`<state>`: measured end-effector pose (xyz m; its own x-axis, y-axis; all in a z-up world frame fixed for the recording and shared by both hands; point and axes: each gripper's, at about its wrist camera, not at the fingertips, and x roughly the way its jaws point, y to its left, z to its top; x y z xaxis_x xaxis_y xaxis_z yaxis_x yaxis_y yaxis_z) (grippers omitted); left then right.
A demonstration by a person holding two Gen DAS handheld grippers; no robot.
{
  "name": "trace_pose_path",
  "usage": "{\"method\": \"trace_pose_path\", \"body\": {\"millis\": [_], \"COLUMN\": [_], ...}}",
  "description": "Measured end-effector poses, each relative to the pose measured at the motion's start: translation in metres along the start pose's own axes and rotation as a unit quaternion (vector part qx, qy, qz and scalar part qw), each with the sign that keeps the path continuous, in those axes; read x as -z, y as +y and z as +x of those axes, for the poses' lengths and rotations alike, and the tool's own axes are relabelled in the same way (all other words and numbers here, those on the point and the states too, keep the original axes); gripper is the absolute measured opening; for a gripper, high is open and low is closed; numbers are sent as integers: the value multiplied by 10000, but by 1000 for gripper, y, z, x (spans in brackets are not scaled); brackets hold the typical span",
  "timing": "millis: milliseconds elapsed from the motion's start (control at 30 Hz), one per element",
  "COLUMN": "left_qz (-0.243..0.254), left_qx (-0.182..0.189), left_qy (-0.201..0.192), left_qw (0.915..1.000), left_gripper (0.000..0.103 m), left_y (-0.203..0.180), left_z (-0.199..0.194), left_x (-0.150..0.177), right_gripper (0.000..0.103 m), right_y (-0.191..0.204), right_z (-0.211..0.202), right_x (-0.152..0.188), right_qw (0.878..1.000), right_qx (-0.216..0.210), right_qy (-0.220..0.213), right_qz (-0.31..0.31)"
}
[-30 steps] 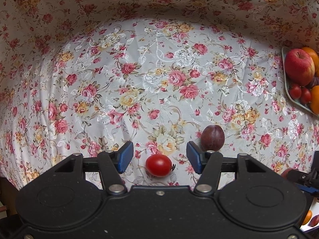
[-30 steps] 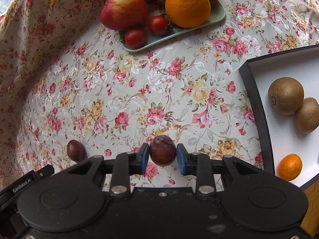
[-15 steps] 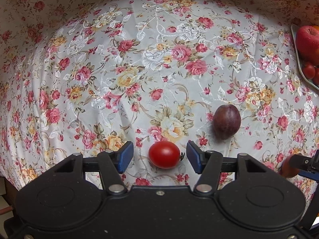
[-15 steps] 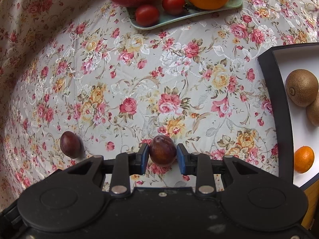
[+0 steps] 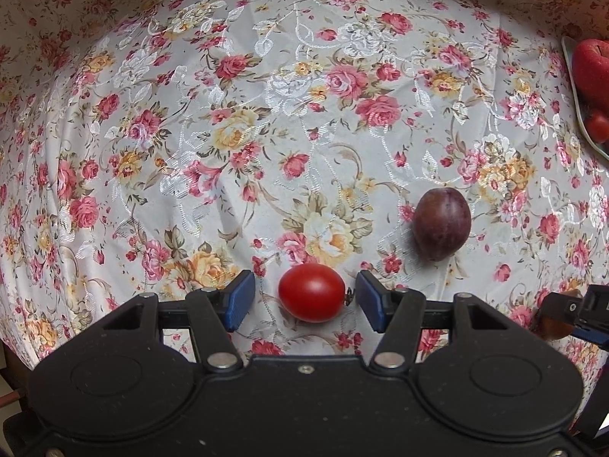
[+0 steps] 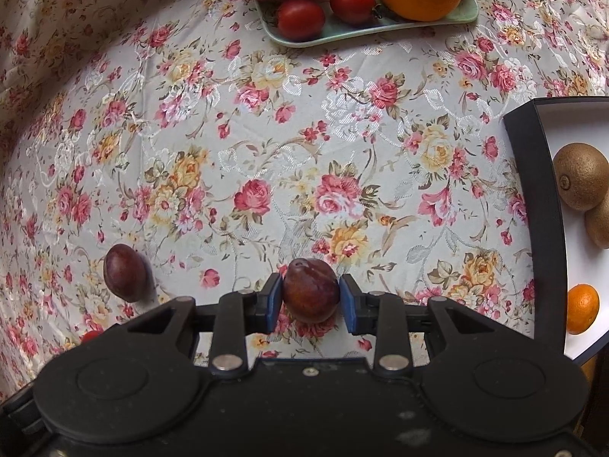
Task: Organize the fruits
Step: 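Close the left tool on the red cherry tomato and lift it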
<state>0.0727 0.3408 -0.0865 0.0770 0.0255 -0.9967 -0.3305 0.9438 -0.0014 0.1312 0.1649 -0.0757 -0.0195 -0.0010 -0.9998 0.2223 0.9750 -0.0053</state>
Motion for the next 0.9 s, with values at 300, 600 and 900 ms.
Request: {"method": "trace_pose_path", "body": {"millis": [300, 600, 900], "left_qz": [-75, -92, 76], "left_qx": [174, -67, -136], "left_qy": [-76, -406, -923], "left_qw": [9998, 9991, 9956], "left_gripper": [52, 46, 46], "left_y": [13, 9, -17], "left_z": [3, -25, -69], "left_x": [-6, -5, -4], "right_gripper": [34, 34, 34], "right_y": [3, 4, -12], "right_z": [-3, -27, -40], "right_x": [1, 6, 6], "right_qw": [9999, 9990, 9982], "right_qx": [-107, -287, -325], "right_qy": [17, -268, -483], "right_qz": [-62, -220, -152]}}
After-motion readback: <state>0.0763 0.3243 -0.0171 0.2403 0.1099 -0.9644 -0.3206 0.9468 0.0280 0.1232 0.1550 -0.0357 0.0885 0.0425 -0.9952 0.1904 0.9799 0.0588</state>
